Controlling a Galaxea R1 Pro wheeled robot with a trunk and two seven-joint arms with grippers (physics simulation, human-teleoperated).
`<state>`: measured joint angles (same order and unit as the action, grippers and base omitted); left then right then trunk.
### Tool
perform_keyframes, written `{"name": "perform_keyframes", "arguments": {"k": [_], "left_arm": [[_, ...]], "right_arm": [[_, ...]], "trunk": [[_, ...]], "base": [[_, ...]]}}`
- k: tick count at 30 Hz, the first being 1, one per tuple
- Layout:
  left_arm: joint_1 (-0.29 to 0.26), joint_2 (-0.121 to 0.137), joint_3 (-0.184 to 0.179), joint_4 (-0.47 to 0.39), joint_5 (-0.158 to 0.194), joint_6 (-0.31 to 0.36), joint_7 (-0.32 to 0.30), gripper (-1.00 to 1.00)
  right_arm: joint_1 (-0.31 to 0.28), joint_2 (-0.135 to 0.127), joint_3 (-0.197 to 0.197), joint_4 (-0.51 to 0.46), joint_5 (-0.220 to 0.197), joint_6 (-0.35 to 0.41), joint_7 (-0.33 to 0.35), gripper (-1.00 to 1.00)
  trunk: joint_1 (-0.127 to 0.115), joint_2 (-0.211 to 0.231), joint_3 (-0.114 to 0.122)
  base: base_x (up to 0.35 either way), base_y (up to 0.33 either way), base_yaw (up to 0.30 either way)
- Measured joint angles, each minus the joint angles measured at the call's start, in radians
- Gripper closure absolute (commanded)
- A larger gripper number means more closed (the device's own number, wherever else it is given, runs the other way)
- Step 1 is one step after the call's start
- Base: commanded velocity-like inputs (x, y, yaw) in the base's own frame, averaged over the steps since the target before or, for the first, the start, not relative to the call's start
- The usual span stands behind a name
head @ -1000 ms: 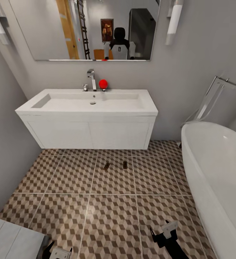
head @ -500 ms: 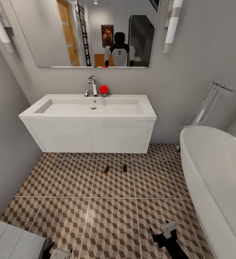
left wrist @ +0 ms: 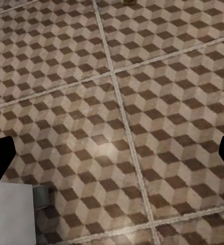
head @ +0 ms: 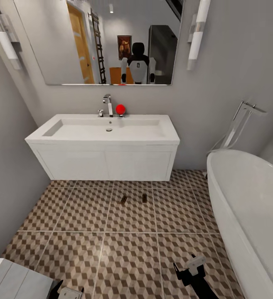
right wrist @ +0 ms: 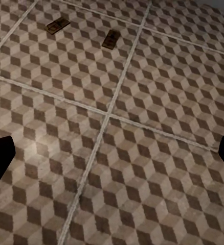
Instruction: Take the four mousetraps from the cabinet in the bathroom and place them on the bathroom floor. Make sure all four end up on the same floor surface, and ensure that at least two of them are either under or directly next to the same bathroom sink.
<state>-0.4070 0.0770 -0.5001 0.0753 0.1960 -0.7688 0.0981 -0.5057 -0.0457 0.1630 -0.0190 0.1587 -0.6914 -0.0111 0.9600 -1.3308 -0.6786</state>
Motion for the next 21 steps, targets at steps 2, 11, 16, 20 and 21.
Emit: {"name": "perform_keyframes", "arguments": {"k": [2, 11, 16, 20, 21], "left_arm": [[0.0, 0.0, 0.0, 0.0, 0.0, 0.0, 0.0, -1.0], [0.0, -0.001, 0.0, 0.0, 0.0, 0.001, 0.0, -1.0], [0.0, -0.001, 0.001, 0.0, 0.001, 0.002, 0.0, -1.0], [0.0, -0.001, 0.0, 0.0, 0.001, 0.002, 0.0, -1.0], [0.0, -0.001, 0.0, 0.0, 0.001, 0.002, 0.0, -1.0]], "right_arm": [[0.0, 0.0, 0.0, 0.0, 0.0, 0.0, 0.0, -1.0], [0.0, 0.0, 0.0, 0.0, 0.0, 0.0, 0.0, -1.0], [0.0, 0.0, 0.0, 0.0, 0.0, 0.001, 0.0, -1.0], [0.0, 0.0, 0.0, 0.0, 0.0, 0.0, 0.0, -1.0], [0.0, 0.0, 0.0, 0.0, 0.0, 0.0, 0.0, -1.0]], "trunk": [[-0.008, 0.014, 0.009], [-0.042, 0.077, 0.052], [-0.061, 0.112, 0.075], [-0.077, 0.14, 0.094], [-0.081, 0.147, 0.098]], "base": [[0.0, 0.0, 0.0], [0.0, 0.0, 0.0], [0.0, 0.0, 0.0], [0.0, 0.0, 0.0], [0.0, 0.0, 0.0]]}}
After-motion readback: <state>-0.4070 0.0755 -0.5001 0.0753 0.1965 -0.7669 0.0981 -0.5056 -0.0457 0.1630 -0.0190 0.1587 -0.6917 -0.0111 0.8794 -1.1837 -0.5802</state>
